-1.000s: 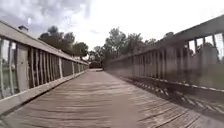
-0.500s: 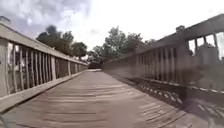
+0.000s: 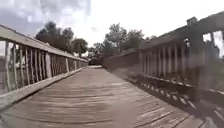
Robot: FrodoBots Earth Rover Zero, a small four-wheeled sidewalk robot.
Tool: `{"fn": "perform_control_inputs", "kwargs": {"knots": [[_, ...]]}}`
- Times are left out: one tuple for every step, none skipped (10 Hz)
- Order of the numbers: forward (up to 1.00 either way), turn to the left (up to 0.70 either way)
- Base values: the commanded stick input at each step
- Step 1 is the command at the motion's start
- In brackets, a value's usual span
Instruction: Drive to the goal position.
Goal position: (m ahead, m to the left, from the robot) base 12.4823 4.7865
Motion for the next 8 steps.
{"fn": "perform_control_inputs", "kwargs": {"knots": [[0.70,0.00],[0.70,0.00],[0.70,0.00],[0.70,0.00],[0.70,0.00],[0.70,0.00],[0.70,0.00],[0.70,0.00]]}}
